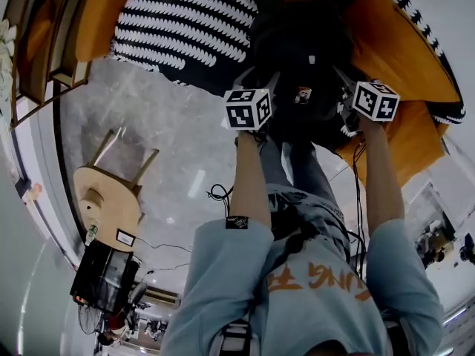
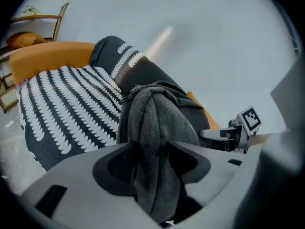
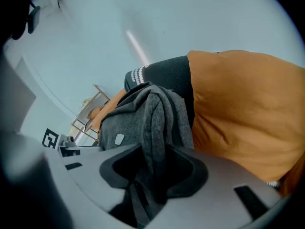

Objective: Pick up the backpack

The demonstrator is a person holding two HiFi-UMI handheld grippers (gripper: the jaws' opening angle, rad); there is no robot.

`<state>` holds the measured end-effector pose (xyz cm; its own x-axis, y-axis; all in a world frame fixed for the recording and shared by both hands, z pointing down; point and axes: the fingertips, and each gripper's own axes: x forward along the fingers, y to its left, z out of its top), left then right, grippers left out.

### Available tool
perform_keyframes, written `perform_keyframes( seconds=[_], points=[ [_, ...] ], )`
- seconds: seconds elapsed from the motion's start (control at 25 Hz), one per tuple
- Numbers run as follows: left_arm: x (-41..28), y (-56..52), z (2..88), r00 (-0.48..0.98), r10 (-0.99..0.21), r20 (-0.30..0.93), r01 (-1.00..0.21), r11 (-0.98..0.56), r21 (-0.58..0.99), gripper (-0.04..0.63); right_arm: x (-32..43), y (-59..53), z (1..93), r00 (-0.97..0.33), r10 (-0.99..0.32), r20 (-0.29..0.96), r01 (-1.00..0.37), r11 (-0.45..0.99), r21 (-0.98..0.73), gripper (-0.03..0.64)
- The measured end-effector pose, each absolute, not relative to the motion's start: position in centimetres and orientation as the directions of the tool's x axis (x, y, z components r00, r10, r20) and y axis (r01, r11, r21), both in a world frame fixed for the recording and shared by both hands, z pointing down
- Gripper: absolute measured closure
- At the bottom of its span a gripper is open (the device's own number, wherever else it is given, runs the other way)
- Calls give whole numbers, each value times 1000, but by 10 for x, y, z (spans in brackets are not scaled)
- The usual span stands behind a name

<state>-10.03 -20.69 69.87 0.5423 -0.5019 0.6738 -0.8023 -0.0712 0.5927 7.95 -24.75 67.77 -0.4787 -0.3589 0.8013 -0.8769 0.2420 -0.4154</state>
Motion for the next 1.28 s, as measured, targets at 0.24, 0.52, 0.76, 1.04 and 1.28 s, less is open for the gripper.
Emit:
perform_keyframes(
  seconds=[0.24, 0.52, 0.76, 1.04, 1.28],
  points=[
    [-91, -170, 669, 513, -499, 699, -836, -105, 539, 399, 87, -207, 650, -489, -383, 784, -871, 267, -412, 471],
    [-74, -113, 634, 526, -487, 697, -846, -220, 485, 442, 104, -134, 613, -522, -399, 753, -852, 283, -441, 488],
    [-52, -90, 595, 529, -500, 685, -847, -353, 397, 453, 128, -81, 583, -542, -448, 711, -840, 270, -470, 503],
    [-18, -92, 524, 538, -585, 607, -840, -429, 332, 457, 164, -79, 522, -569, -545, 615, -820, 321, -474, 506],
    [17, -122, 457, 580, -647, 495, -810, -521, 269, 462, 199, -105, 457, -537, -684, 494, -837, 363, -409, 508]
  ],
)
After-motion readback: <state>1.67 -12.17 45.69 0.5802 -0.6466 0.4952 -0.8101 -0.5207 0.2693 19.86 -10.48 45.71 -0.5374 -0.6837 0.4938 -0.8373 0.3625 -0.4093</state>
